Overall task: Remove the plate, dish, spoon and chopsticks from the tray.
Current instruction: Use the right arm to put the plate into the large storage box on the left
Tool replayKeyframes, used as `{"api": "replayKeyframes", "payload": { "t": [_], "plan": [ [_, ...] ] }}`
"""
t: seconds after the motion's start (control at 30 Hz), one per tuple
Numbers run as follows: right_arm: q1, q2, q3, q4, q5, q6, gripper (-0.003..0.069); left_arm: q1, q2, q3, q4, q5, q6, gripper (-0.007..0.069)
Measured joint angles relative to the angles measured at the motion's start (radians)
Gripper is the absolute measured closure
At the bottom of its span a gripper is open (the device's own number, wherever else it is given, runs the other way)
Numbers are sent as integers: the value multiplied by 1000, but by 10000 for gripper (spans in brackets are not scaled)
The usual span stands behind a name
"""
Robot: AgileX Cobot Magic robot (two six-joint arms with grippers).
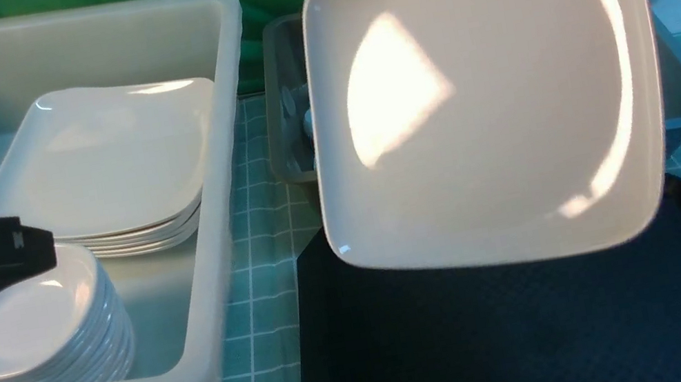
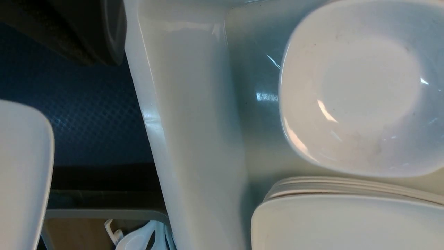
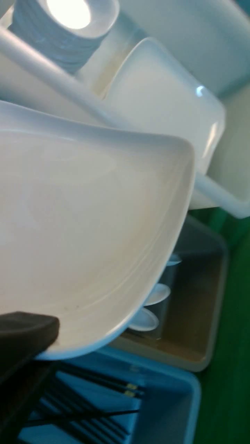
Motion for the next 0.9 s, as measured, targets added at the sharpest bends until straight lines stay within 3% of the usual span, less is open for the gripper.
{"api": "replayKeyframes", "payload": {
  "t": [0.27,0.37,0.63,0.8,0.9],
  "plan": [
    [6,284,-331,304,21,-73,604,0,-19,0,0,-6,-8,624],
    [36,434,-503,360,27,-71,604,0,-44,0,0,-6,-13,624],
    [136,802,-889,370,-26,39,604,0,-123,-1,31,-9,-69,624],
    [200,972,-1027,370,-116,94,604,0,-161,-1,81,-10,-114,624],
    [236,1026,-1043,296,-156,160,604,0,-175,-1,105,-9,-137,624]
  ]
}}
